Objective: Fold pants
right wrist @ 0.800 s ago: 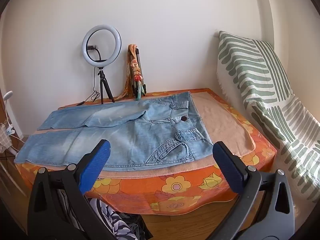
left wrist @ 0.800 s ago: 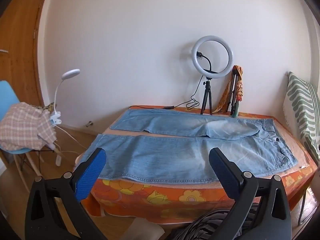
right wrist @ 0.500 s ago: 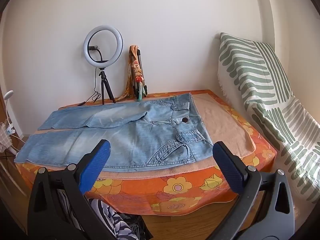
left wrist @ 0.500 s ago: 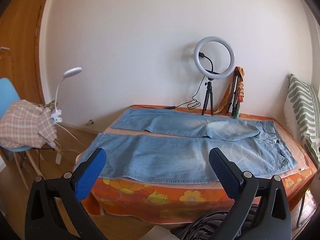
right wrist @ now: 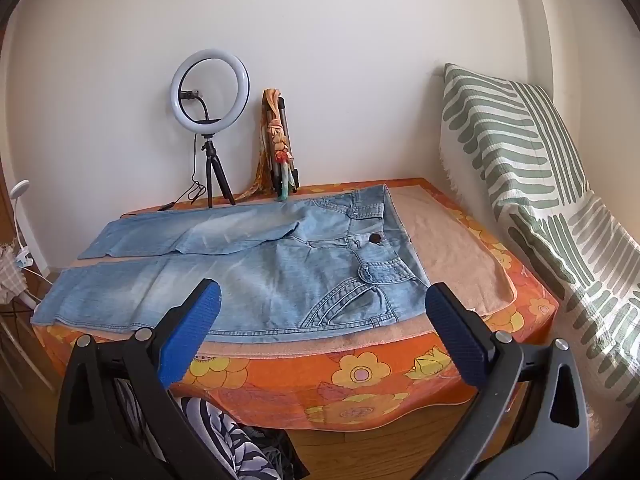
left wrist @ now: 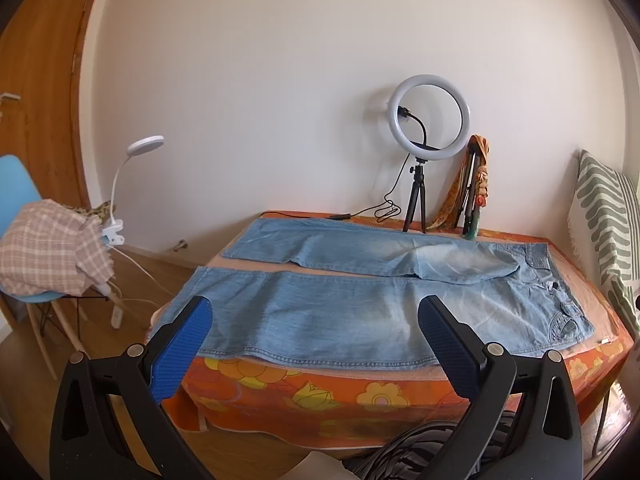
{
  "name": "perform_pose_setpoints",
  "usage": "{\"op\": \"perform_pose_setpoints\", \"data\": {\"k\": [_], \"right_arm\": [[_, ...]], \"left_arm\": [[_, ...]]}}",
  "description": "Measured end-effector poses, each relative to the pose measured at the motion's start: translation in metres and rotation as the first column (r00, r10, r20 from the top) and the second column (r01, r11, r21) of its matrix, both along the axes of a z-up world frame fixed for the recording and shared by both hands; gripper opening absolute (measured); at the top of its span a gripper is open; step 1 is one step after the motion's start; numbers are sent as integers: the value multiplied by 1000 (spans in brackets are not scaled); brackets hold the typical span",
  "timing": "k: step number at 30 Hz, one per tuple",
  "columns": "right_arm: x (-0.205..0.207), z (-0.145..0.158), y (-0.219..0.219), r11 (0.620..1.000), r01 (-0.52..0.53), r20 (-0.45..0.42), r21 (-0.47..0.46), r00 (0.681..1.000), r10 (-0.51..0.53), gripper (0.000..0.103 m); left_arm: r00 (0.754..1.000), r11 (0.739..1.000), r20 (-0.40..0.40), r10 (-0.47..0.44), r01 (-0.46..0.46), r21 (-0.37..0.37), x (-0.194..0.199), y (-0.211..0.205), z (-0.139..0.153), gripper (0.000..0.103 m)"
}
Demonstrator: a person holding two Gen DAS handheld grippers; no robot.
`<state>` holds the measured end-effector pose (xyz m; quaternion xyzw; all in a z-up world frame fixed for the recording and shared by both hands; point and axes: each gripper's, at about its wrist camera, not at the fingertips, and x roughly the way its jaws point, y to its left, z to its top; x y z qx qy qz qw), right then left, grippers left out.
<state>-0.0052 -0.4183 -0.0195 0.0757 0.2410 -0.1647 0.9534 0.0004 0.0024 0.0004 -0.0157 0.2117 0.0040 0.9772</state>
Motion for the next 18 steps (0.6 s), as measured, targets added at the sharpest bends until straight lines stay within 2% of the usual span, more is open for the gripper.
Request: {"op": "perform_pose_setpoints", "data": {"k": [18], "right_arm": [[4,3,2,1000,-3,1,9,1000,3,103]], "left_arm": [[1000,1000,3,-10,10,1,-2,-2,2,102]]}}
